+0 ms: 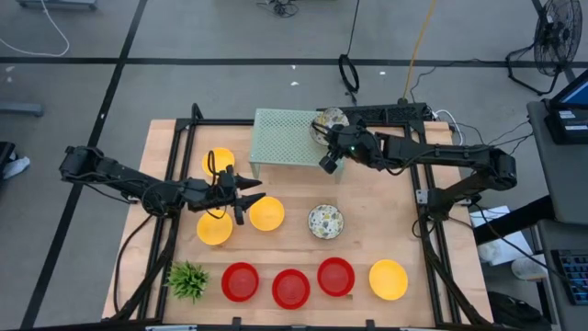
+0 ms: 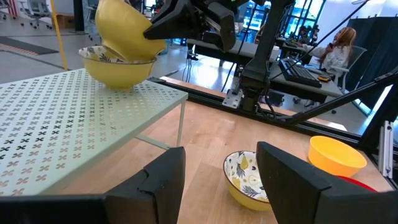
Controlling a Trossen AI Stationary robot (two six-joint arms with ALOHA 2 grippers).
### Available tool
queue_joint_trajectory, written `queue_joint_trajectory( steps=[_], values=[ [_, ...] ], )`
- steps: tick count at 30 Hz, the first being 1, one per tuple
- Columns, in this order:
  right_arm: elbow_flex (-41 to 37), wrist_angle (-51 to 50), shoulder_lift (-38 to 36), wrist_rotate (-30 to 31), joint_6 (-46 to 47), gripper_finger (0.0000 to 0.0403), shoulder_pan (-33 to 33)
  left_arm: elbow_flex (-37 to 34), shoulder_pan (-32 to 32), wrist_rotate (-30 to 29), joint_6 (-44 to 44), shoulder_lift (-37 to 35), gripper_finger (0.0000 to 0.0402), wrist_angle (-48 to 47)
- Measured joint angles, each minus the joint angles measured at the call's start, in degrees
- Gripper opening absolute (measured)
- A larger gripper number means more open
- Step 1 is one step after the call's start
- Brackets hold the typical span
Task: Pick & Place Mini bowls
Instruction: Stack the white patterned bowl on the white patterned bowl on the shelf
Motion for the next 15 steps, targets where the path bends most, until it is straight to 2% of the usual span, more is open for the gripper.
queue_joint_trajectory(
  steps=[15],
  values=[
    [-1.0, 4.5, 0.0, -1.4, 0.0, 0.0015, -0.1, 0.0, 0.0, 0.0, 0.0, 0.0, 0.02, 0.0]
  ],
)
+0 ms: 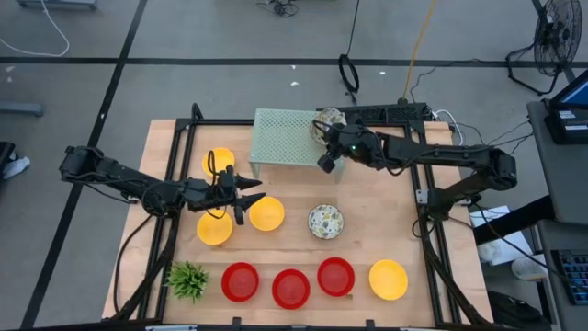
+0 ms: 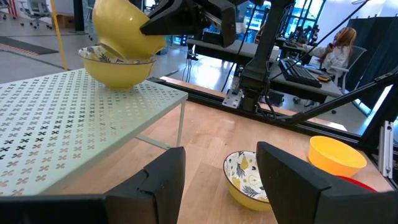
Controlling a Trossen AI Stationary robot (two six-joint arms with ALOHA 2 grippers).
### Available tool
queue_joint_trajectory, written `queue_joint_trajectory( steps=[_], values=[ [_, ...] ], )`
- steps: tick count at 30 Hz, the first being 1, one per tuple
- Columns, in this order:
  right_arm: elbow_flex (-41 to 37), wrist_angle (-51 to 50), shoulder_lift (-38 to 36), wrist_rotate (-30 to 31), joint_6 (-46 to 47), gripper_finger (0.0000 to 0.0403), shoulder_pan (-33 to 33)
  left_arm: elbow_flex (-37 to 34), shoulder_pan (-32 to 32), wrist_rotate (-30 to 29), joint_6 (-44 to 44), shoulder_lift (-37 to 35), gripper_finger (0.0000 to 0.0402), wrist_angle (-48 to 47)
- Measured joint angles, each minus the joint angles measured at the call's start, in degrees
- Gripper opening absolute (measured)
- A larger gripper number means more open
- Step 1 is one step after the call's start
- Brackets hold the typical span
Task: Pick & Place Mini bowls
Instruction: Stack the white patterned bowl on the white patterned bowl on the shelf
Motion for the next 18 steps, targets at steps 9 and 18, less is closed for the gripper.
queue_joint_trajectory(
  steps=[9, 18],
  values=[
    [-4.3, 6.7, 0.0, 0.2, -3.1, 0.0015, 0.0, 0.0, 0.0, 0.0, 0.8, 0.0, 0.02, 0.0],
    [-4.3, 6.7, 0.0, 0.2, -3.6, 0.0015, 0.0, 0.0, 0.0, 0.0, 1.1, 0.0, 0.02, 0.0]
  ],
)
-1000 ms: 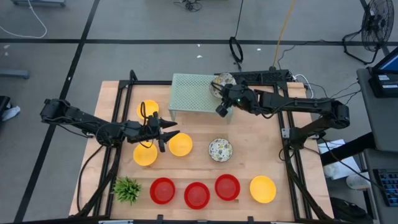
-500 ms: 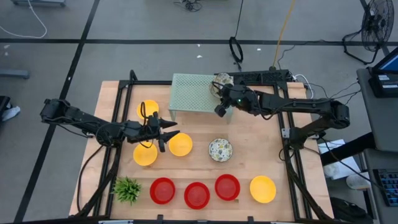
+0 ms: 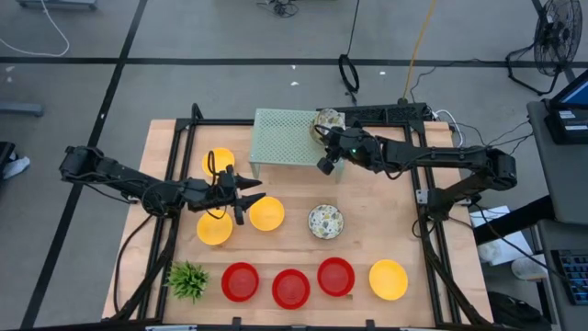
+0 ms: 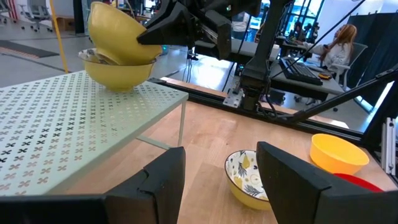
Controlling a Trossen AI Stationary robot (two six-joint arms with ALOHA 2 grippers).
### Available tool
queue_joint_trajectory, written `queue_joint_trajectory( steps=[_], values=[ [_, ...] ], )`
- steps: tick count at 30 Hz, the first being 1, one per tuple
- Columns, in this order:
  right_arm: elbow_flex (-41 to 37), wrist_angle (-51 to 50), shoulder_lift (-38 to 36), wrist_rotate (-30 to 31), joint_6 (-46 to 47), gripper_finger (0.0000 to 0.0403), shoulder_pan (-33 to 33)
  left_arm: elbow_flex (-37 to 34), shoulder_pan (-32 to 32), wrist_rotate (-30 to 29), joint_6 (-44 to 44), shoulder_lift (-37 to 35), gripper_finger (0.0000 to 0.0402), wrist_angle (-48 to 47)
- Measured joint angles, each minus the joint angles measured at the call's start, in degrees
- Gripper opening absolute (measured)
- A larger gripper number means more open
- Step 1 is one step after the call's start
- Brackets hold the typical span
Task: Pick & Place Mini bowls
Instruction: Stack the white patterned bowl on the white patterned bowl on the shelf
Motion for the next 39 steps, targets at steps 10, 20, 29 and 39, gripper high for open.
queue_joint_trajectory(
  steps=[10, 20, 29, 39],
  values=[
    [0.0, 0.0, 0.0, 0.0, 0.0, 0.0016, 0.0, 0.0, 0.0, 0.0, 0.0, 0.0, 0.02, 0.0],
    [0.0, 0.0, 0.0, -0.1, 0.6, 0.0016, -2.5, 0.0, 0.0, 0.0, 0.0, 0.0, 0.02, 0.0],
    [0.0, 0.0, 0.0, -3.0, 2.2, 0.0016, -3.0, 0.0, 0.0, 0.0, 0.0, 0.0, 0.02, 0.0],
    [0.0, 0.0, 0.0, -4.5, 2.2, 0.0016, -2.9, 0.0, 0.0, 0.0, 0.4, 0.0, 0.02, 0.0]
  ],
)
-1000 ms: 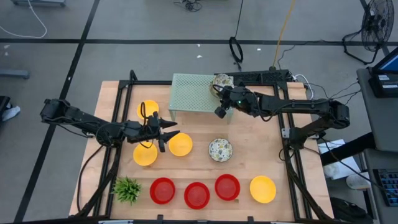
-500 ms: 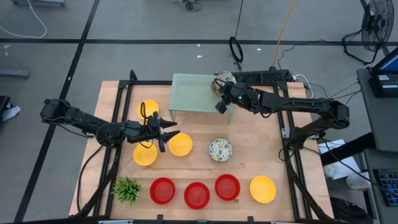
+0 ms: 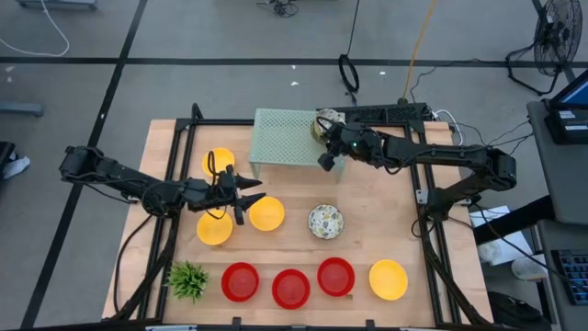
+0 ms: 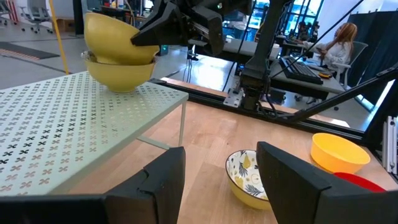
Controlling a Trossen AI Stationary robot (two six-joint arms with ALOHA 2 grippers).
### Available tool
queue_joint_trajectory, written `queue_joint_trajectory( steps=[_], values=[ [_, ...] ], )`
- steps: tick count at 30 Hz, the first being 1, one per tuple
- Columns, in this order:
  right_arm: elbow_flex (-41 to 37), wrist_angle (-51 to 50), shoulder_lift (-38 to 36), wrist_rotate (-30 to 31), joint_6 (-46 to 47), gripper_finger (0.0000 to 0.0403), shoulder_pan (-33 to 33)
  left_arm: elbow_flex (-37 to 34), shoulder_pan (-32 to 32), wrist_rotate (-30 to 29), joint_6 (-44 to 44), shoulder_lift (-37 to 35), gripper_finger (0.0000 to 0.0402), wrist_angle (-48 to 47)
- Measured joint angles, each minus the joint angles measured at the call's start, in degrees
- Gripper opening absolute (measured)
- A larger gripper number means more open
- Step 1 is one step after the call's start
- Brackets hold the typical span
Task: Pick & Place Mini bowls
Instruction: Stack the white patterned bowl on the white patterned bowl on the shelf, then put the yellow bowl on the shelf
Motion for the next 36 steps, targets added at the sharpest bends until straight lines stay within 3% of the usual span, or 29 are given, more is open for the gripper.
queue_joint_trajectory(
  steps=[16, 21, 28, 32, 36],
  values=[
    [0.0, 1.6, 0.0, -0.2, -1.5, 0.0079, 0.1, 0.0, 0.0, 0.0, 0.1, 0.0, 0.02, 0.0],
    [0.4, 4.4, -2.2, -0.2, -5.7, 0.0088, 0.9, 0.0, 0.0, 0.0, 5.0, 0.0, 0.02, 0.0],
    [0.3, 3.8, -7.7, -0.2, -11.0, 0.0085, 5.2, 0.0, 1.0, -1.6, 20.0, 0.0, 0.02, 2.9],
    [0.3, 3.8, -10.2, -0.2, -12.7, 0.008, 8.7, 0.0, 1.8, -5.9, 19.9, 0.0, 0.02, 7.2],
    [0.3, 4.3, -12.5, -0.7, -12.3, 0.008, 12.1, 1.1, 3.0, -5.0, 18.3, 0.0, 0.02, 5.4]
  ],
)
